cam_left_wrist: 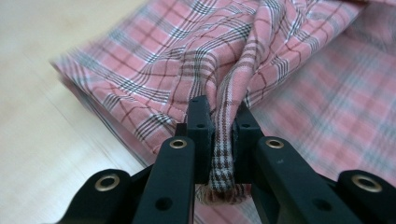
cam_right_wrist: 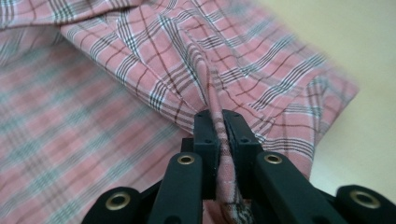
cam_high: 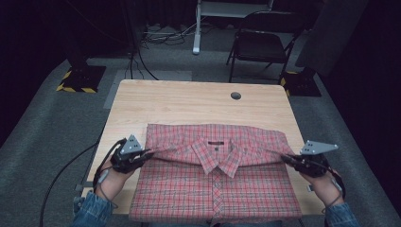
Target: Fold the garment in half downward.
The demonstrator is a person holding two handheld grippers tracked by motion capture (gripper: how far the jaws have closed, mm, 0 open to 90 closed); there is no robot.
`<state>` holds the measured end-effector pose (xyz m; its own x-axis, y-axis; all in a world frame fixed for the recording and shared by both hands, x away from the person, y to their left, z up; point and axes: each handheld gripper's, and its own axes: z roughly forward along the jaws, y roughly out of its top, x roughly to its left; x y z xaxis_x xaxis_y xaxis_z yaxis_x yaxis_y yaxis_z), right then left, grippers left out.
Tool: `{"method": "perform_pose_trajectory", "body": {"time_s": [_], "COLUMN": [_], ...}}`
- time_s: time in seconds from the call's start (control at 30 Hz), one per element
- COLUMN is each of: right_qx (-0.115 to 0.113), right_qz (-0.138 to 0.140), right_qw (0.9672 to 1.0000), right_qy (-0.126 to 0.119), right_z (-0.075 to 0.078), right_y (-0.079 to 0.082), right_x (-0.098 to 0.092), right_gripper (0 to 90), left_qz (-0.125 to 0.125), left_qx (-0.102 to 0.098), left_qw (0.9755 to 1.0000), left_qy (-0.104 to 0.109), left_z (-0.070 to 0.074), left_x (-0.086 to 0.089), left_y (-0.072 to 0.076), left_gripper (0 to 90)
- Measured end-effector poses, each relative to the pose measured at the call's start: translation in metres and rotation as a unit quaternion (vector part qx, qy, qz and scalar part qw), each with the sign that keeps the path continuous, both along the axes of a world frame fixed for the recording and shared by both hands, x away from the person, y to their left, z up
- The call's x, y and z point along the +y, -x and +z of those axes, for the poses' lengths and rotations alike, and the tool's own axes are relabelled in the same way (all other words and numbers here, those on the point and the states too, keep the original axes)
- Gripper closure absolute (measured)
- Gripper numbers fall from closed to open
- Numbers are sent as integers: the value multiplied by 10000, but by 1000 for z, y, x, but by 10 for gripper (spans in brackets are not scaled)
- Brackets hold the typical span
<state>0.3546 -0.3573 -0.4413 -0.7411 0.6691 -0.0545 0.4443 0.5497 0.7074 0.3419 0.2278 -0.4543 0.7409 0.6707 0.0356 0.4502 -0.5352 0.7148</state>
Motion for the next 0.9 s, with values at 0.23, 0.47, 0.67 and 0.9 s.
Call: {"method": "perform_pose_trajectory", "body": {"time_s": [0.23, 0.47, 0.67, 0.9], "right_qx": [405, 279, 182, 139], "right_qz": [-21, -104, -233, -354], "right_qw": [9990, 9995, 9996, 9992], "right_qy": [179, 126, 35, 141], "right_z": [-39, -48, -50, -49], "right_y": [7, -7, -31, -56], "right_x": [4, 4, 8, 19], "right_gripper": [846, 845, 844, 843], "left_qz": [173, 274, 438, 630], "left_qx": [405, 248, 128, 72], "left_qw": [9990, 9992, 9989, 9977], "left_qy": [-65, -137, -113, -250], "left_z": [-34, -36, -38, -37], "left_x": [1, -1, 1, 3], "left_y": [-3, -13, -31, -63], "left_gripper": [813, 811, 808, 807]}}
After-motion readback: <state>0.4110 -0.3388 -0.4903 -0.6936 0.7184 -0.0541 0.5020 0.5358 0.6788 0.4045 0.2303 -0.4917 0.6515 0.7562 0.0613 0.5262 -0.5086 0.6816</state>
